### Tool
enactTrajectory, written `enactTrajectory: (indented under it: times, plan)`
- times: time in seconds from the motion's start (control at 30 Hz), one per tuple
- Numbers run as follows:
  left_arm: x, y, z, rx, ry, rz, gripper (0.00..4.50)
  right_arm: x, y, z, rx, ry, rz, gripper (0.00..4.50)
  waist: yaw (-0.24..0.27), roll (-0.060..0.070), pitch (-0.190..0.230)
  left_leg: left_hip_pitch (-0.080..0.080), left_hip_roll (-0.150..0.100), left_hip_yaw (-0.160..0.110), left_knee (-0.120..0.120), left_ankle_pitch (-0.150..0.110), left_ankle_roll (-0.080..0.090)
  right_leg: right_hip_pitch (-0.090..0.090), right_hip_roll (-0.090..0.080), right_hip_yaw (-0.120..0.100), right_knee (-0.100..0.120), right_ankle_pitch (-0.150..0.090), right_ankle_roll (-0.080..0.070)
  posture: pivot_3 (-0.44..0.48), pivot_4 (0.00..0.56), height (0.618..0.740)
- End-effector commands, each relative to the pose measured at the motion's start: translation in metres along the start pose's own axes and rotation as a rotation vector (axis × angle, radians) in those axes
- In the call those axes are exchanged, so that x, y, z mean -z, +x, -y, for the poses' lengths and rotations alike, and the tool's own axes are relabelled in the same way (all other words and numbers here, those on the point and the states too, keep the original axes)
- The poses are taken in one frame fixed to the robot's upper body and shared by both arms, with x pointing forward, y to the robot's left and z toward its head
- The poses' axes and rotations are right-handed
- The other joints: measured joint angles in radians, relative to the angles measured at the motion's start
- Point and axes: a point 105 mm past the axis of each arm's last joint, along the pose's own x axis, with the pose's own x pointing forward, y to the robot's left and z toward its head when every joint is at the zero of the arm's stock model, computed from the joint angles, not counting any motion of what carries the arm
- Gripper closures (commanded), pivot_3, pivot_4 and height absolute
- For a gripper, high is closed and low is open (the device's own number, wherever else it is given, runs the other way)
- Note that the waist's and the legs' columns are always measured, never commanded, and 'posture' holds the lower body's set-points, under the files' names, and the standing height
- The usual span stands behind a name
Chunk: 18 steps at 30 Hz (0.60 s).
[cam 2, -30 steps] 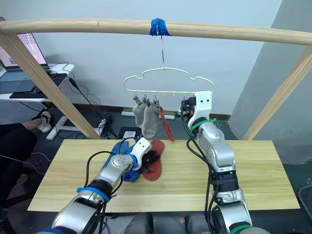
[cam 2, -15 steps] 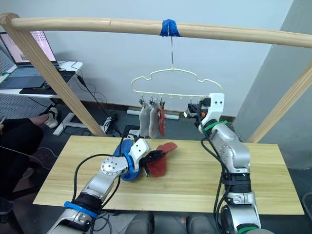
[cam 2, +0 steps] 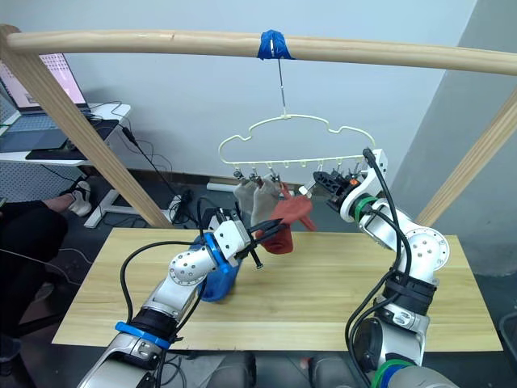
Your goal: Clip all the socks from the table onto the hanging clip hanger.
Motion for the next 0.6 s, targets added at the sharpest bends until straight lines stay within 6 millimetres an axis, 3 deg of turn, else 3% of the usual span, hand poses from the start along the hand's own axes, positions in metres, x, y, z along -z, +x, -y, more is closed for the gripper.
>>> enactTrajectory:
  times: [0.03,0.6]
  plan:
    - [-0.014,0.003,-0.011,-0.063,0.049,0.072,4.46,0.000,-0.005,0.001,0.026,0.005,-0.003,4.50,-0.002,0.000,0.000,0.000,0.000,0.000,0.000,0.000,0.000,0.000,0.000,0.000,0.000,0.000,0.000,-0.076,0.166,0.740]
    - [-0.020,-0.008,-0.013,-0.112,0.076,0.104,4.46,-0.009,-0.008,0.010,0.069,0.071,0.011,4.50,-0.004,0.000,0.000,0.000,0.000,0.000,-0.001,0.000,0.000,0.000,0.000,0.000,-0.002,-0.002,0.003,-0.083,0.176,0.740]
